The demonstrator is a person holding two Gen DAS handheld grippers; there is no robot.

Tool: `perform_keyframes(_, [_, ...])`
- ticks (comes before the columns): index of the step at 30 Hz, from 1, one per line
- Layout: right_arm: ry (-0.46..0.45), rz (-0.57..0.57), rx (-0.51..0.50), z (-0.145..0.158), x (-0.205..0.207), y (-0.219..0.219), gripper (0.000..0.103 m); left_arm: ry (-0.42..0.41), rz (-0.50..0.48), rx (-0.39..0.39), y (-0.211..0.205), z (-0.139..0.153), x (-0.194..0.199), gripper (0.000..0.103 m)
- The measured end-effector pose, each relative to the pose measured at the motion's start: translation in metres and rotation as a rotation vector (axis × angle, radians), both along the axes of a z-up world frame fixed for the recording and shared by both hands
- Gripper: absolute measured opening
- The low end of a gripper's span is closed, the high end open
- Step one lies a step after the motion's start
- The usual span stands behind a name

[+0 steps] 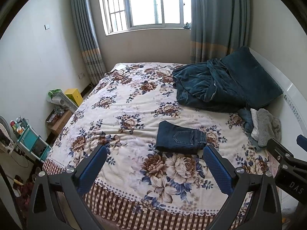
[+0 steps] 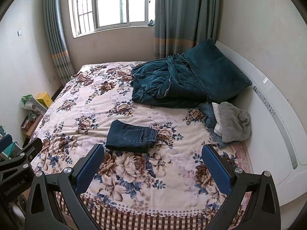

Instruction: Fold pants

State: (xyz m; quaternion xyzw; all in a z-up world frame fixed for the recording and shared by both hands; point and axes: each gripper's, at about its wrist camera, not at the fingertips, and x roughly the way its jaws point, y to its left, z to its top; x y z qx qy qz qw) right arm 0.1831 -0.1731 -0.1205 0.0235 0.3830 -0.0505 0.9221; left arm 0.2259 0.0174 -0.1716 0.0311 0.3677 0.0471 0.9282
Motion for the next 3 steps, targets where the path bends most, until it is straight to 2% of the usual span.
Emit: perform_keyframes(3, [0.000, 0.000, 0.001, -0.0002, 0.0003, 0.0002, 0.103, 0.000, 0.000, -0.006, 0.0007, -0.0023, -0.0016, 0.103])
